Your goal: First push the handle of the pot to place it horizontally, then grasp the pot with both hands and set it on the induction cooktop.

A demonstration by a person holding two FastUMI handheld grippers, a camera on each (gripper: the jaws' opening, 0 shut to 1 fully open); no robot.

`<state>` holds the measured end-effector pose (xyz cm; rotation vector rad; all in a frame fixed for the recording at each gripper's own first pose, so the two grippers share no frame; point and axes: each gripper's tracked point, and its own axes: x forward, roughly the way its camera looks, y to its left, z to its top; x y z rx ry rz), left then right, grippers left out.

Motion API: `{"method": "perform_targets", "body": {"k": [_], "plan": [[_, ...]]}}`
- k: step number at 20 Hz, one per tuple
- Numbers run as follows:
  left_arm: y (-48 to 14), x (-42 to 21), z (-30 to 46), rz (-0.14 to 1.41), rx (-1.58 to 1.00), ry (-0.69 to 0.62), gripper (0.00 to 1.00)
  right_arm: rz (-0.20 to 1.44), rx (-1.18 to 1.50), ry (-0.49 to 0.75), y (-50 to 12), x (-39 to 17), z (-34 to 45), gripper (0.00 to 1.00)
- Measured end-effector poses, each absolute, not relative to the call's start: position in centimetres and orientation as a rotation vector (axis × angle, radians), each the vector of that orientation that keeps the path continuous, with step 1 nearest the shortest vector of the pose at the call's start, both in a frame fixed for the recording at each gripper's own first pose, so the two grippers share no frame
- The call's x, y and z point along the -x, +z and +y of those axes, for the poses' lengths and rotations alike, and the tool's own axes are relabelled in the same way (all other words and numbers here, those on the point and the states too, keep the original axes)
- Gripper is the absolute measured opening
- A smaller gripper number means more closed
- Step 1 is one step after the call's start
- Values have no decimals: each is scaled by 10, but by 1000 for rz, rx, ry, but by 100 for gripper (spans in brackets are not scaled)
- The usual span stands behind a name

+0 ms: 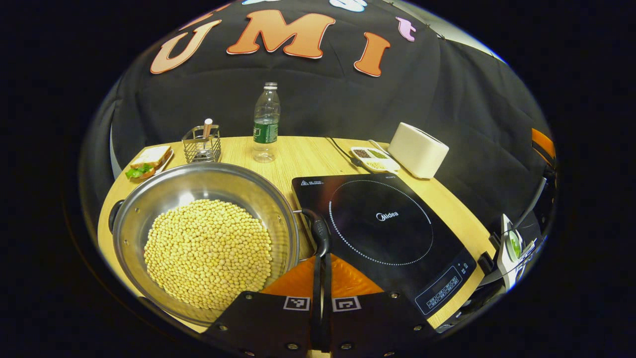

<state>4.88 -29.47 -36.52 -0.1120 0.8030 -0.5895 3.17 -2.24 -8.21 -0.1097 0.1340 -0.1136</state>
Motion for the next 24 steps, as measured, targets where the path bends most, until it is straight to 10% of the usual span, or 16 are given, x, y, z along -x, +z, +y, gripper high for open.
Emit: {"method": "perform_targets", "body": {"k": [20,24], "plan": [[-291,-125,-59,523,91,-296,1,265,18,141,-171,-110,225,95],[-306,-131,-22,545,116,-292,36,345,26,124,-221,-131,253,95]]}}
